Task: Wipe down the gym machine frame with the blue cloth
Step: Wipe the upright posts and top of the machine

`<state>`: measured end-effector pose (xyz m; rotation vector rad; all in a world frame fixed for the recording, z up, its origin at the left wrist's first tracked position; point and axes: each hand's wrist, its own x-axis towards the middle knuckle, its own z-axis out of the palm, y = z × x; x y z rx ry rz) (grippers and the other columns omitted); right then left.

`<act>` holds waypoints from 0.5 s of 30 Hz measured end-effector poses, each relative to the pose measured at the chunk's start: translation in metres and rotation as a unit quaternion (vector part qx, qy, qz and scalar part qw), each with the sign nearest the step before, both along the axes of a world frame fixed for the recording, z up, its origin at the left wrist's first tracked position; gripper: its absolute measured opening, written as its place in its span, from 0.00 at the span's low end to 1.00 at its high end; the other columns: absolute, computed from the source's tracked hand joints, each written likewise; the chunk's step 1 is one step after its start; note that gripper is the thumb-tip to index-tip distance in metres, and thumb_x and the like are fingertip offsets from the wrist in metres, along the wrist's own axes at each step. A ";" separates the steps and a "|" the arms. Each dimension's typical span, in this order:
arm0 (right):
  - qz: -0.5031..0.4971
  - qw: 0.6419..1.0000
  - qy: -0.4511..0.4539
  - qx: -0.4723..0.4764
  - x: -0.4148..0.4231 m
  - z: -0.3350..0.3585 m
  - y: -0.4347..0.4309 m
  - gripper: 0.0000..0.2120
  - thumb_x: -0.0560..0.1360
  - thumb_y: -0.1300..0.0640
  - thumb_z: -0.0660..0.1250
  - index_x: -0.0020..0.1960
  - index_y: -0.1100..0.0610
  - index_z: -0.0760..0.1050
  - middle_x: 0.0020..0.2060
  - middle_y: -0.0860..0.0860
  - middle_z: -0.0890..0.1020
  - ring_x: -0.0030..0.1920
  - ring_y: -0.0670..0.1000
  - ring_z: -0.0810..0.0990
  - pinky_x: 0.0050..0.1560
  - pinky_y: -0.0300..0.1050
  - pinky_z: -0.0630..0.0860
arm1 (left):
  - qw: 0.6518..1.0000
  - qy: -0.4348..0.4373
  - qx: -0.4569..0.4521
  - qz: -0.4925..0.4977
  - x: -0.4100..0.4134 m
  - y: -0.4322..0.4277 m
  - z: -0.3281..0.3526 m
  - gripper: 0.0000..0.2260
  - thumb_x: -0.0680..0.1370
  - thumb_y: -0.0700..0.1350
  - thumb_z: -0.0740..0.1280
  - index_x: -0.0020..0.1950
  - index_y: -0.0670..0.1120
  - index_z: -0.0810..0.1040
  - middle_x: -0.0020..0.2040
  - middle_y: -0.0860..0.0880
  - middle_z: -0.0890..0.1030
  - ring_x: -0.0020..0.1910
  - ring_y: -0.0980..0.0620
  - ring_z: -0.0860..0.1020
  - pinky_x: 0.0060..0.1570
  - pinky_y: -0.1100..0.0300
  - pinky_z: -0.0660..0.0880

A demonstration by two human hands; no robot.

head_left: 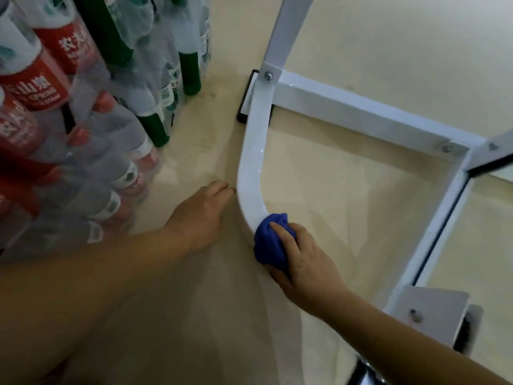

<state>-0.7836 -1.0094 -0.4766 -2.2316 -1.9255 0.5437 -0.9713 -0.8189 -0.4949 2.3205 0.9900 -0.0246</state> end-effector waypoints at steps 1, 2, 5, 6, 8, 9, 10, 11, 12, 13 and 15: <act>-0.014 1.000 -0.002 0.011 -0.001 0.001 -0.010 0.37 0.77 0.33 0.57 0.80 0.49 0.56 0.74 0.52 0.66 0.68 0.55 0.73 0.61 0.46 0.75 | 0.999 -0.030 0.008 0.012 0.000 -0.005 0.002 0.30 0.76 0.35 0.64 0.78 0.45 0.65 0.76 0.47 0.64 0.71 0.44 0.68 0.66 0.45 0.73; -0.031 0.999 0.002 0.023 0.000 0.002 -0.022 0.36 0.76 0.34 0.59 0.79 0.49 0.59 0.74 0.51 0.68 0.68 0.54 0.73 0.61 0.44 0.74 | 0.998 -0.055 0.026 0.014 -0.001 -0.009 0.003 0.30 0.75 0.34 0.64 0.77 0.43 0.66 0.76 0.46 0.65 0.70 0.44 0.69 0.65 0.44 0.74; -0.087 0.994 0.054 0.042 0.008 0.007 -0.057 0.34 0.76 0.37 0.65 0.78 0.46 0.62 0.77 0.42 0.65 0.75 0.40 0.64 0.69 0.30 0.60 | 0.987 -0.115 0.103 -0.043 0.001 -0.022 0.008 0.26 0.78 0.39 0.61 0.77 0.42 0.67 0.76 0.44 0.66 0.73 0.44 0.67 0.70 0.45 0.71; -0.103 0.991 0.073 0.039 0.012 0.011 -0.066 0.34 0.77 0.39 0.67 0.79 0.45 0.61 0.77 0.38 0.62 0.76 0.35 0.59 0.71 0.29 0.57 | 0.982 -0.125 0.121 -0.071 0.003 -0.026 0.009 0.25 0.80 0.42 0.60 0.77 0.43 0.67 0.77 0.45 0.66 0.74 0.44 0.66 0.73 0.48 0.68; -0.125 0.988 0.089 0.027 0.020 0.016 -0.084 0.33 0.77 0.40 0.68 0.79 0.44 0.61 0.78 0.37 0.60 0.77 0.37 0.58 0.75 0.36 0.60 | 0.977 -0.133 0.132 -0.106 0.011 -0.038 0.009 0.24 0.81 0.47 0.59 0.77 0.44 0.68 0.79 0.45 0.64 0.76 0.45 0.65 0.75 0.49 0.65; -0.130 0.989 0.063 0.021 0.020 0.018 -0.092 0.33 0.78 0.40 0.67 0.79 0.46 0.62 0.78 0.41 0.62 0.77 0.42 0.61 0.76 0.44 0.63 | 0.976 -0.137 0.128 -0.110 0.016 -0.044 0.008 0.23 0.81 0.46 0.60 0.77 0.45 0.68 0.79 0.46 0.64 0.76 0.44 0.65 0.75 0.49 0.65; -0.134 0.991 0.018 0.017 0.019 0.019 -0.099 0.32 0.78 0.39 0.66 0.78 0.48 0.64 0.78 0.44 0.63 0.76 0.47 0.63 0.75 0.50 0.65 | 0.976 -0.142 0.124 -0.112 0.019 -0.051 0.007 0.23 0.81 0.44 0.62 0.77 0.45 0.69 0.80 0.45 0.64 0.77 0.44 0.65 0.75 0.48 0.65; -0.140 0.990 -0.027 0.013 0.016 0.019 -0.104 0.32 0.78 0.38 0.66 0.77 0.50 0.65 0.78 0.48 0.63 0.76 0.51 0.63 0.75 0.53 0.66 | 0.975 -0.147 0.122 -0.116 0.023 -0.057 0.007 0.23 0.81 0.42 0.63 0.76 0.44 0.70 0.79 0.45 0.64 0.76 0.44 0.65 0.75 0.48 0.65; -0.148 0.987 -0.060 0.008 0.013 0.018 -0.107 0.32 0.78 0.37 0.65 0.76 0.52 0.67 0.77 0.50 0.64 0.76 0.52 0.64 0.75 0.53 0.66 | 0.973 -0.153 0.125 -0.121 0.025 -0.062 0.007 0.22 0.80 0.40 0.63 0.75 0.43 0.71 0.79 0.44 0.65 0.76 0.44 0.66 0.75 0.48 0.65; -0.157 0.985 -0.079 0.002 0.011 0.017 -0.110 0.31 0.78 0.37 0.65 0.75 0.53 0.69 0.77 0.52 0.64 0.75 0.53 0.65 0.74 0.52 0.67 | 0.971 -0.159 0.129 -0.126 0.027 -0.065 0.006 0.22 0.79 0.39 0.62 0.74 0.42 0.72 0.78 0.43 0.67 0.75 0.44 0.67 0.75 0.48 0.65; -0.162 0.982 -0.097 -0.010 0.008 0.015 -0.114 0.33 0.78 0.37 0.65 0.75 0.55 0.68 0.76 0.53 0.68 0.73 0.55 0.69 0.72 0.51 0.69 | 0.968 -0.171 0.131 -0.126 0.028 -0.068 0.004 0.21 0.78 0.40 0.62 0.72 0.40 0.74 0.76 0.41 0.70 0.74 0.43 0.69 0.75 0.46 0.66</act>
